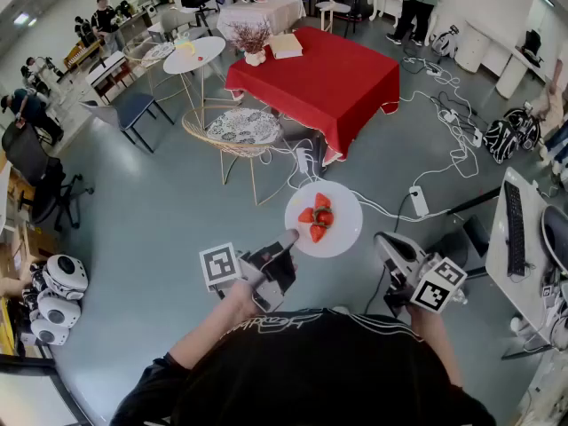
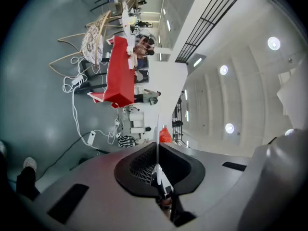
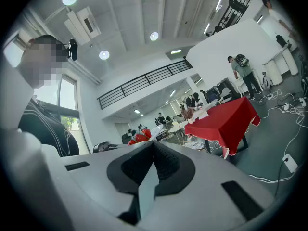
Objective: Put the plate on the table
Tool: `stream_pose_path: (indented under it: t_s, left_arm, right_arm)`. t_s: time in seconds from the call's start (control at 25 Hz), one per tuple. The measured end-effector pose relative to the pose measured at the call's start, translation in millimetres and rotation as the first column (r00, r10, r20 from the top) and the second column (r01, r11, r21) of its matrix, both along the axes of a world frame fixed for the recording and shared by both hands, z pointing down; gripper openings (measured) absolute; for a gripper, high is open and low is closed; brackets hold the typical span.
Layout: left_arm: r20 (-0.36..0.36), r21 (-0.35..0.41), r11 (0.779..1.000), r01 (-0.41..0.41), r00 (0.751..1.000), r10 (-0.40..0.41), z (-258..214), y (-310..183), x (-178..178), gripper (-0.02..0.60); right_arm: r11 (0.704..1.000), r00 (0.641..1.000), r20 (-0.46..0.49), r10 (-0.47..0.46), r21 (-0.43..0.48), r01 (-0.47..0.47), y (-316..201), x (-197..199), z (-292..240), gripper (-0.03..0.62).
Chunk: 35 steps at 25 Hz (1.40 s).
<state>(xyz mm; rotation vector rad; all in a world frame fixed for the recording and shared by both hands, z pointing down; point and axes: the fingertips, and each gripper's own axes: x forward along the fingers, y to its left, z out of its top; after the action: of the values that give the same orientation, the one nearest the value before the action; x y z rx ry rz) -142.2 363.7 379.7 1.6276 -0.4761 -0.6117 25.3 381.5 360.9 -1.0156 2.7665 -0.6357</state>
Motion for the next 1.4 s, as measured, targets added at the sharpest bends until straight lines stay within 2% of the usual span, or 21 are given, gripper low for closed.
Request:
stream_pose_path:
  t_s: [0.32,0.52,0.64,0.8,1.2,1.4]
  left_arm:
    - [-0.001,-0.01,1.0,-0.003,1.0,0.003,0,3,-1,0.017]
    - [-0.001,-0.016,1.0,-0.004,1.0,0.004,5,0,10,0.017]
    - [0.005,-0.016,1.0,-0.005,1.0,0.005,4,-2,19,0.017]
    - [0.006,-0.017,1.0,-0.003,1.0,0.004,5,-7,38,0.017]
    - [0.025,-0.023,1.0,-0.012,1.0,0.013,10,-20,122,0.017]
    - [0.019,-0.032,0.999,0.004,1.0,-0.003,8,-23,159,0.017]
  right_arm:
    - [1.0,1.0,0.015,0.013,-0.012,-0.013,3,1,-1,0.008]
    - [1.0,1.0,0.012,0.01,-0.004,-0.01,3,9,3,0.006]
    - [1.0,0.999,0.045,0.0,-0.008,0.0,2,16,0,0.008]
    - [1.0,0.998,0.055,0.001,-0.022,0.001,-3,35,7,0.008]
    - [0.998,0.996,0.085,0.014,-0.067,-0.008,-11,115,26,0.008]
    - [0.999,0.995,0.101,0.002,-0.052,0.003,-20,154,19,0.008]
